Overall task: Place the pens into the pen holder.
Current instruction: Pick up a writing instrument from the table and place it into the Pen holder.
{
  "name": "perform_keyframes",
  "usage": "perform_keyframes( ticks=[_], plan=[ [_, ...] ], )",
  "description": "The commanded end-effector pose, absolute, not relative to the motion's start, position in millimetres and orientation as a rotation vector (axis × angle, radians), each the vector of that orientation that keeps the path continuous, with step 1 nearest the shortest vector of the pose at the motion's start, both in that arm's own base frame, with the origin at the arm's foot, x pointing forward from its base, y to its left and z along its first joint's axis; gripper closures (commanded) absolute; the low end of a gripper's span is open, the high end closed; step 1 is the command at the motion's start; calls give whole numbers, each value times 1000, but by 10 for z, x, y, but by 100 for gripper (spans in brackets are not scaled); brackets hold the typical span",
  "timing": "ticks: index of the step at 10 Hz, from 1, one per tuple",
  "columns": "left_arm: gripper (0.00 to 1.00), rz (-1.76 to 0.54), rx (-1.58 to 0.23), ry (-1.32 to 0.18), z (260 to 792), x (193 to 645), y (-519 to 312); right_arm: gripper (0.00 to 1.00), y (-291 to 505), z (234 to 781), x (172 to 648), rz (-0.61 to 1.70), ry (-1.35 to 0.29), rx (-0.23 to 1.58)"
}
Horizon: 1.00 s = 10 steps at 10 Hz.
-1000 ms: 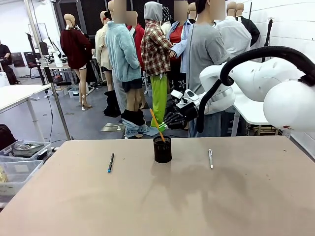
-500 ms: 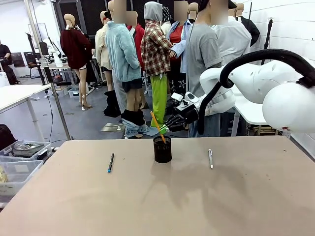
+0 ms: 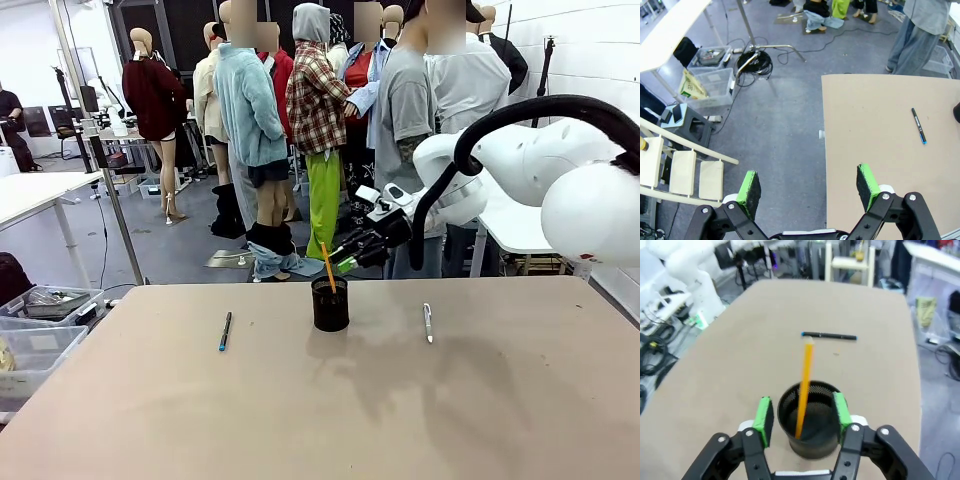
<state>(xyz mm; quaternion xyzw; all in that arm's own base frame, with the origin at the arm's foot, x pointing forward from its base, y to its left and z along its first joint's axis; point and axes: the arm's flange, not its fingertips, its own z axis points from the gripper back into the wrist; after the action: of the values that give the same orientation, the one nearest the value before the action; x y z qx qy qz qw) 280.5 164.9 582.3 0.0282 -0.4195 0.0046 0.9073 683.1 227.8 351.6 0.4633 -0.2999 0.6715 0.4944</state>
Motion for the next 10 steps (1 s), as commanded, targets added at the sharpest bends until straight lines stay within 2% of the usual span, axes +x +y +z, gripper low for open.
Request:
perform_keyframes(
  ticks=[1, 2, 4, 7, 10],
  plan=[
    [0, 22, 54, -876, 5829, 2822, 1652, 35, 1817, 3786, 6517, 1559, -718, 984],
    [0, 22, 54, -876, 5829, 2822, 1652, 35, 1675, 3874, 6480, 1537, -751, 940],
    [0, 22, 54, -876, 5829, 2822, 1652, 35, 1350, 4024, 6306, 1460, -691, 818],
    [0, 22, 54, -876, 5829, 2822, 1652, 35, 843, 4416, 5871, 1176, -467, 468],
    [0, 22, 54, -876, 5829, 2822, 1652, 35, 688, 4628, 5677, 970, -271, 300]
  ],
)
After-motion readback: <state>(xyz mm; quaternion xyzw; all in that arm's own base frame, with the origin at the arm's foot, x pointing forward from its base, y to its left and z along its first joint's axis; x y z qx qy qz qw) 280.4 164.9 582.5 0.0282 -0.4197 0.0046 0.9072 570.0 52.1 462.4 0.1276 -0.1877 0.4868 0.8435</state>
